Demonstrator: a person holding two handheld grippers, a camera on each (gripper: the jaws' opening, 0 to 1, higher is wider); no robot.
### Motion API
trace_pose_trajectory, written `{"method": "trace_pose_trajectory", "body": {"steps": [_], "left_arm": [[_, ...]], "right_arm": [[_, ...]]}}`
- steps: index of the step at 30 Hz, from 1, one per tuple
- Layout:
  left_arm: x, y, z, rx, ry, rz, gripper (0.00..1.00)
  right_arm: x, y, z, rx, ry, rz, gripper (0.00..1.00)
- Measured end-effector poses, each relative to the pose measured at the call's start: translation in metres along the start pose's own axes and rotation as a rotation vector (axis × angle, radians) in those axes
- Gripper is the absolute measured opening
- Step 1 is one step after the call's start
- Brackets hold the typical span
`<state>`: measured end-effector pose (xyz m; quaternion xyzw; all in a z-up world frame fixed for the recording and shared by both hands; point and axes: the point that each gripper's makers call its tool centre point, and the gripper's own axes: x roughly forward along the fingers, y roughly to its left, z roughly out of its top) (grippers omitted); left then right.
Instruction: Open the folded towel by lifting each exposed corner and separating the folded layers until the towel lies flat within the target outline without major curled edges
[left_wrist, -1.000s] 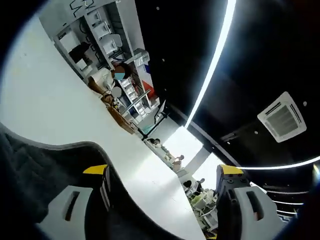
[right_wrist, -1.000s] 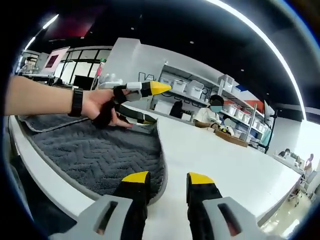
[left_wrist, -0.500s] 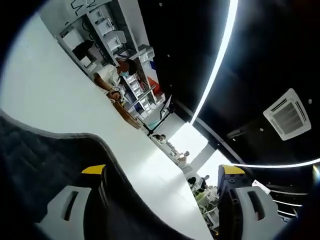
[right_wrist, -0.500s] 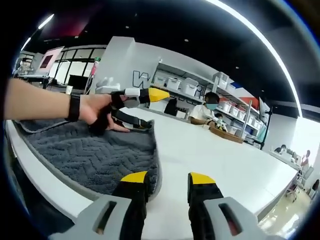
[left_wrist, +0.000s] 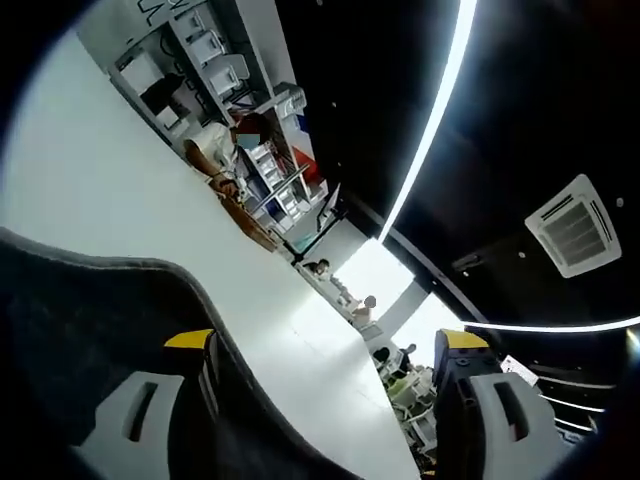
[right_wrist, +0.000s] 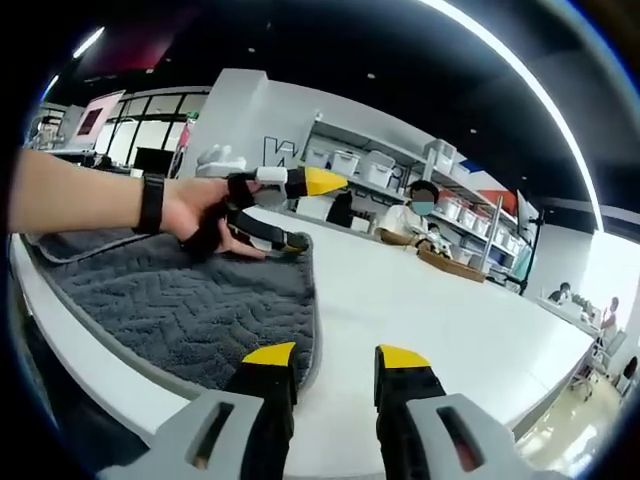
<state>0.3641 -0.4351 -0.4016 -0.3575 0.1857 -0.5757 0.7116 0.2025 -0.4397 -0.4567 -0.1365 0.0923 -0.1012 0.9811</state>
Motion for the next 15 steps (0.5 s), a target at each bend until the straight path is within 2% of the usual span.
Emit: {"method": "trace_pose_trajectory", "body": {"steps": [2, 6, 9, 10, 12, 15], "left_arm": [[-0.001, -0.001, -0.002, 0.001, 0.007, -0.001, 0.87], [-0.002, 0.002, 0.002, 0.008, 0.026, 0.003, 0.86], [-0.007, 0.001, -0.003, 0.002, 0.063, 0.001, 0.86], [-0.011, -0.002, -0.004, -0.004, 0.059, -0.007, 0.86], [-0.008, 0.004, 0.001, -0.003, 0.068, -0.007, 0.85], [-0.009, 0.002, 0.003, 0.006, 0.068, -0.014, 0.85]], "right_arm": [[0.001, 0.000, -0.005, -0.002, 0.018, 0.001, 0.25], [-0.003, 0.001, 0.004, -0.002, -0.008, 0.005, 0.24], [-0.004, 0.003, 0.009, -0.004, -0.023, 0.012, 0.24], [-0.004, 0.004, 0.009, -0.005, -0.025, 0.016, 0.25], [-0.005, 0.007, 0.011, -0.011, -0.027, 0.027, 0.25], [-0.007, 0.010, 0.012, -0.012, -0.028, 0.040, 0.25]]}}
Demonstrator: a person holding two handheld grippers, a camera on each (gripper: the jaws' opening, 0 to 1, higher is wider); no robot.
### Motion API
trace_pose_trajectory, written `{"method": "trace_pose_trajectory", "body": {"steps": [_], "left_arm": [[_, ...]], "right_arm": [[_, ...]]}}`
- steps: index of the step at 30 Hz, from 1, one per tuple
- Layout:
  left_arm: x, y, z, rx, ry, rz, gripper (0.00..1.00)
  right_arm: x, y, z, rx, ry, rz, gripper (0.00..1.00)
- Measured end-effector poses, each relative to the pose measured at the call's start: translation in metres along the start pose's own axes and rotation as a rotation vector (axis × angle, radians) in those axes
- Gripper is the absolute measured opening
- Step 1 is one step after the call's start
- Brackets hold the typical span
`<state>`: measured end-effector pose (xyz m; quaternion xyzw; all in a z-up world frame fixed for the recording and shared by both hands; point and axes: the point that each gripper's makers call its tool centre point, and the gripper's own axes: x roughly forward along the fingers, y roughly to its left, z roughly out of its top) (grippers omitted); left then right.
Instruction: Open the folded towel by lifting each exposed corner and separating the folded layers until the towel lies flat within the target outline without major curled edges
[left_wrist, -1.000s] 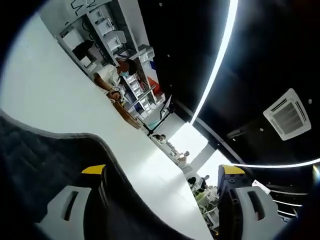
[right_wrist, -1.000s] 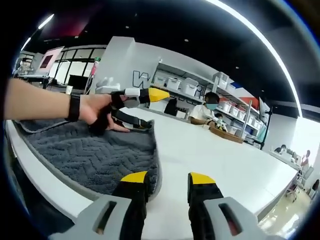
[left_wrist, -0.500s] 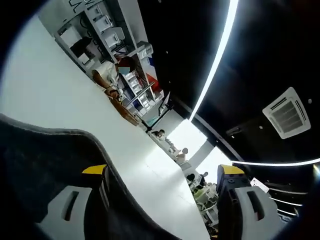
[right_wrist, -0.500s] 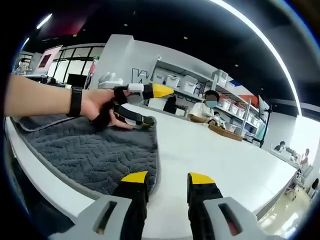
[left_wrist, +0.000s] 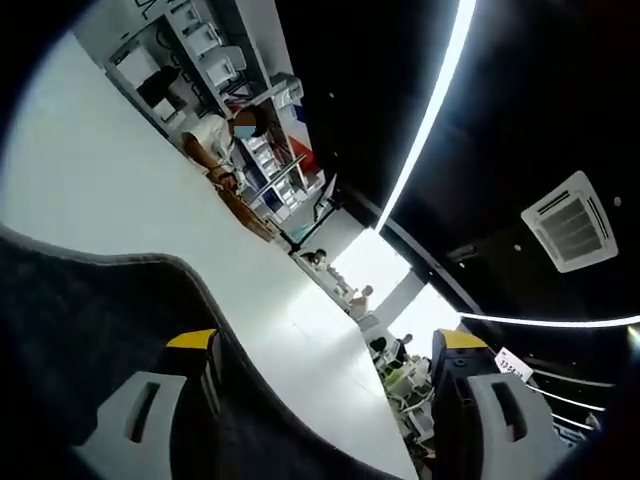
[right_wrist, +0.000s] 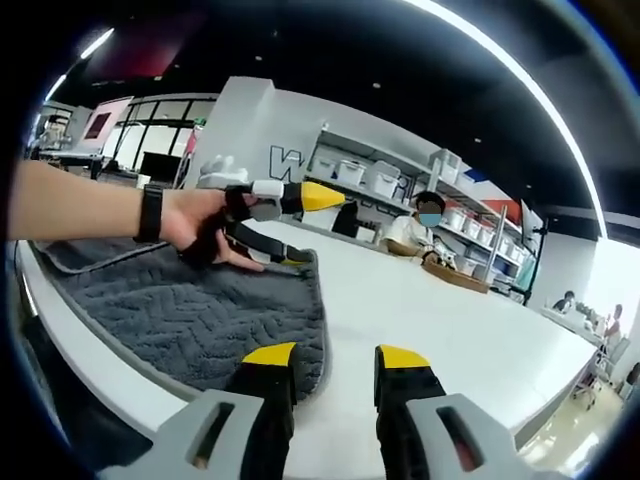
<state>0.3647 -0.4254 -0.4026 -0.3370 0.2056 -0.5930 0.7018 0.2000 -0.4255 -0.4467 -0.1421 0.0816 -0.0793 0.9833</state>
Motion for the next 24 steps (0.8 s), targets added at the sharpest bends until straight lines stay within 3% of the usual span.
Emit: {"method": "trace_pose_trajectory", "body": {"steps": [11, 19, 24], "left_arm": [[-0.005, -0.003, -0.001, -0.025, 0.042, -0.024, 0.85], [-0.007, -0.014, 0.001, 0.008, 0.055, -0.061, 0.86], [-0.010, -0.020, -0.001, 0.044, 0.104, -0.080, 0.87]], "right_arm": [[-0.002, 0.007, 0.014, 0.002, -0.032, 0.038, 0.23], [-0.003, 0.011, 0.023, 0.005, -0.048, 0.056, 0.28], [-0.003, 0.015, 0.029, 0.012, -0.063, 0.078, 0.30]]}}
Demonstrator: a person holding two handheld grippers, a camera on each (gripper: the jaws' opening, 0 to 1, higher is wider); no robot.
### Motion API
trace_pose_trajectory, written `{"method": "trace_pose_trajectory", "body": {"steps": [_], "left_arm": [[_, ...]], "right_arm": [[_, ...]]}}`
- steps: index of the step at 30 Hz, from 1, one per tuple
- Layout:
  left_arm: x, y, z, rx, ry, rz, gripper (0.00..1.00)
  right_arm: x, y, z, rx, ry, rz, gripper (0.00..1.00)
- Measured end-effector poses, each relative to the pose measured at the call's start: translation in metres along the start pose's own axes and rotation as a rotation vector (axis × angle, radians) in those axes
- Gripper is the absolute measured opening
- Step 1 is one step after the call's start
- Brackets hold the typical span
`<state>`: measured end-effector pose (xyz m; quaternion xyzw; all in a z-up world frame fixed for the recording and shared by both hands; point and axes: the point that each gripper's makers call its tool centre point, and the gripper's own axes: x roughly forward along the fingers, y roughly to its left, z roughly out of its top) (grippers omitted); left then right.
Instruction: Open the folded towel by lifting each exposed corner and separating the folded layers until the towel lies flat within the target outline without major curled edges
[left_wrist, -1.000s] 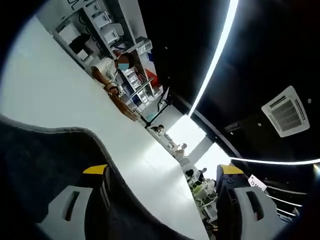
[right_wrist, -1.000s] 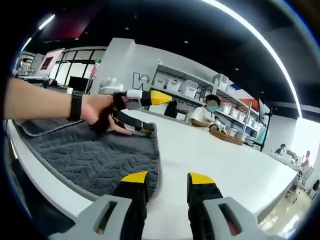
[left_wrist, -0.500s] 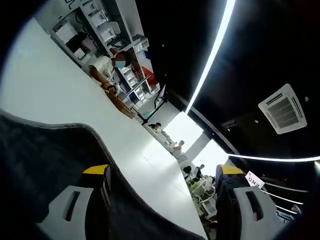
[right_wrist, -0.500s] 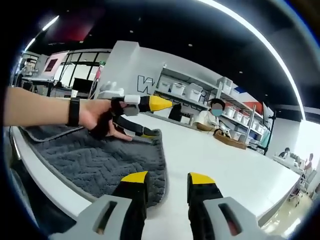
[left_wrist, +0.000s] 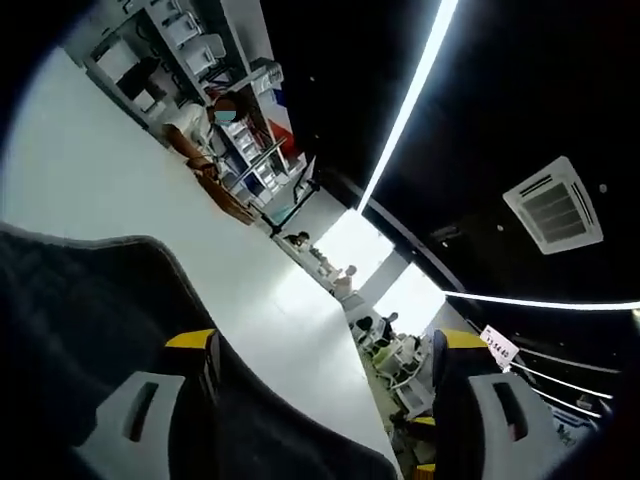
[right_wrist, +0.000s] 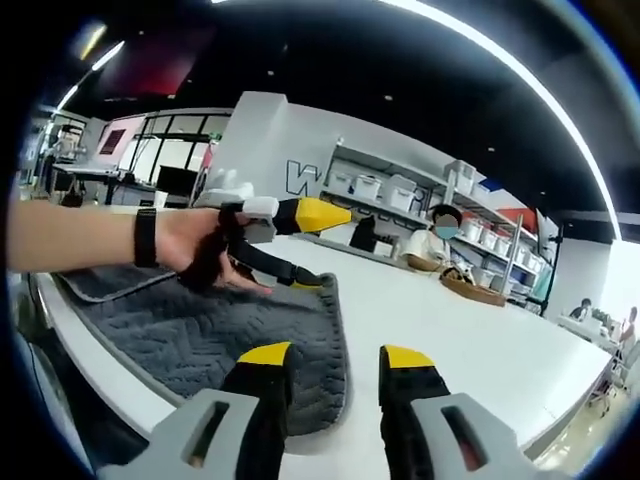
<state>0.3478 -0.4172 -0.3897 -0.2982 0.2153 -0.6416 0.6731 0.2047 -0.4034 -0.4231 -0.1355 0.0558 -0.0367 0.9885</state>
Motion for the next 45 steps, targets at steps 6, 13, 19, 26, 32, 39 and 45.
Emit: {"method": "trace_pose_trajectory", "body": {"steps": [6, 13, 19, 26, 32, 39, 45], "left_arm": [[-0.010, -0.011, 0.001, 0.065, 0.013, -0.012, 0.87], [-0.032, -0.020, -0.014, 0.133, 0.028, 0.010, 0.88], [-0.054, -0.039, -0.033, 0.250, 0.058, 0.036, 0.85], [-0.070, -0.046, -0.034, 0.241, 0.040, 0.029, 0.85], [-0.085, -0.049, -0.035, 0.273, 0.042, 0.048, 0.85], [-0.099, -0.069, -0.040, 0.301, 0.033, 0.009, 0.86], [-0.107, -0.066, -0.049, 0.356, 0.106, 0.028, 0.82]], "right_arm": [[0.001, 0.009, 0.007, 0.003, -0.007, 0.036, 0.34], [0.002, 0.019, 0.015, 0.000, -0.019, 0.076, 0.38], [0.002, 0.028, 0.017, 0.000, -0.023, 0.112, 0.40], [0.003, 0.036, 0.019, -0.014, -0.024, 0.135, 0.41], [0.003, 0.041, 0.021, -0.009, -0.031, 0.157, 0.41], [0.001, 0.048, 0.022, -0.018, -0.033, 0.191, 0.39], [-0.003, 0.054, 0.027, -0.019, -0.048, 0.216, 0.41]]}}
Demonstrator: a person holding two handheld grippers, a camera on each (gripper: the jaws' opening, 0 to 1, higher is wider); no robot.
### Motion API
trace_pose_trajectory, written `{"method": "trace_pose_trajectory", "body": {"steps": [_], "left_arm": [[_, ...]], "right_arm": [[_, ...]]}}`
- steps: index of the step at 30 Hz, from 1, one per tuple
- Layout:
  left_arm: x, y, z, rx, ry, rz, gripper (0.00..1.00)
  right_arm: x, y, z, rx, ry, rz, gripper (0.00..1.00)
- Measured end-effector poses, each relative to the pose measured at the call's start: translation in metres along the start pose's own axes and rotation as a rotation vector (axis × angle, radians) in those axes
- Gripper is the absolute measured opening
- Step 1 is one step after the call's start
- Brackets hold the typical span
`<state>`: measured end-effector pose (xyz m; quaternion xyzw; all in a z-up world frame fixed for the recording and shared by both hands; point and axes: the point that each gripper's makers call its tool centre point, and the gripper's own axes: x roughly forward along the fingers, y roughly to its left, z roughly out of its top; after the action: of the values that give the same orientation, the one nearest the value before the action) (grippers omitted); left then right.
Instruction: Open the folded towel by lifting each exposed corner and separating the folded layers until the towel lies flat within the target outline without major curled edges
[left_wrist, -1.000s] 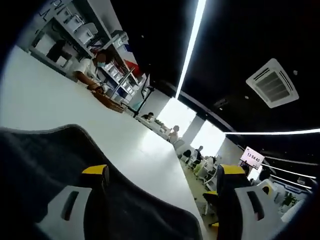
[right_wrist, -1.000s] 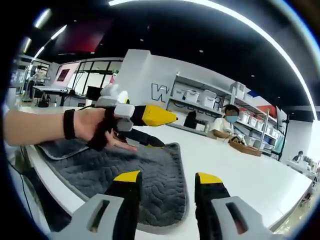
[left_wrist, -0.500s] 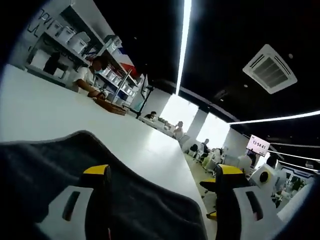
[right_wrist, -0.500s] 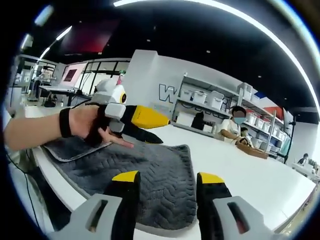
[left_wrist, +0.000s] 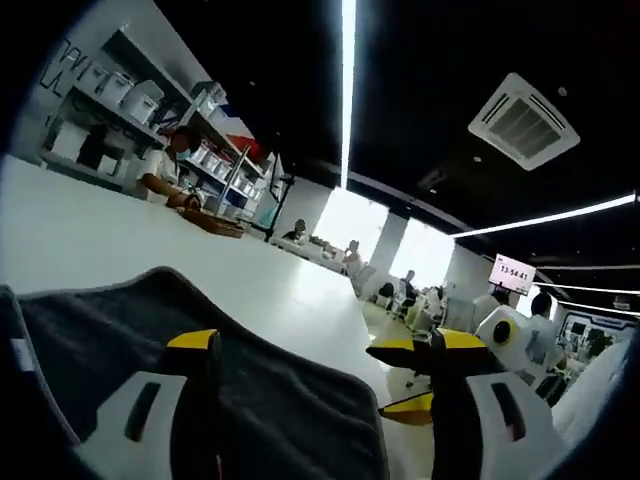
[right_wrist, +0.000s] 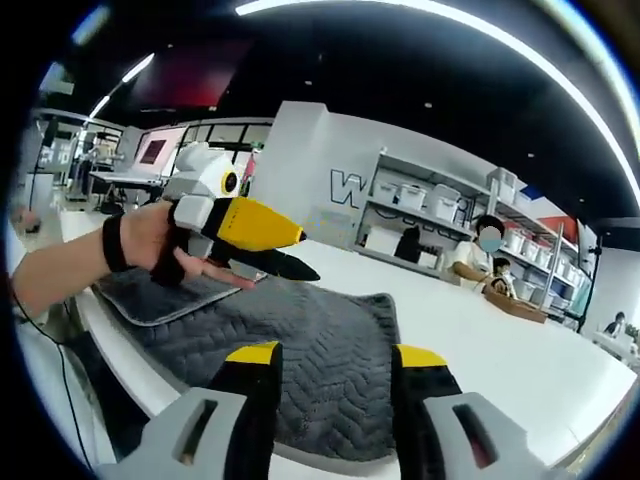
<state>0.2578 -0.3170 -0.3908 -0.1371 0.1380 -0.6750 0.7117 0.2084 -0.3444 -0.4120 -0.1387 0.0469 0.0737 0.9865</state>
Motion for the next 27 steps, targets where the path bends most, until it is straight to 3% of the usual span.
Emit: {"method": "trace_pose_trajectory", "body": {"steps": [4, 17, 27], "left_arm": [[-0.011, 0.004, 0.013, 0.015, -0.064, 0.001, 0.82], [-0.031, -0.003, 0.012, 0.081, -0.051, 0.019, 0.81], [-0.061, -0.011, -0.003, 0.156, -0.042, 0.060, 0.80]], "right_arm": [[-0.001, 0.003, 0.003, 0.016, -0.015, 0.014, 0.42], [-0.003, 0.010, 0.011, 0.022, -0.034, 0.042, 0.42], [-0.005, 0.019, 0.015, 0.025, -0.036, 0.061, 0.41]]}}
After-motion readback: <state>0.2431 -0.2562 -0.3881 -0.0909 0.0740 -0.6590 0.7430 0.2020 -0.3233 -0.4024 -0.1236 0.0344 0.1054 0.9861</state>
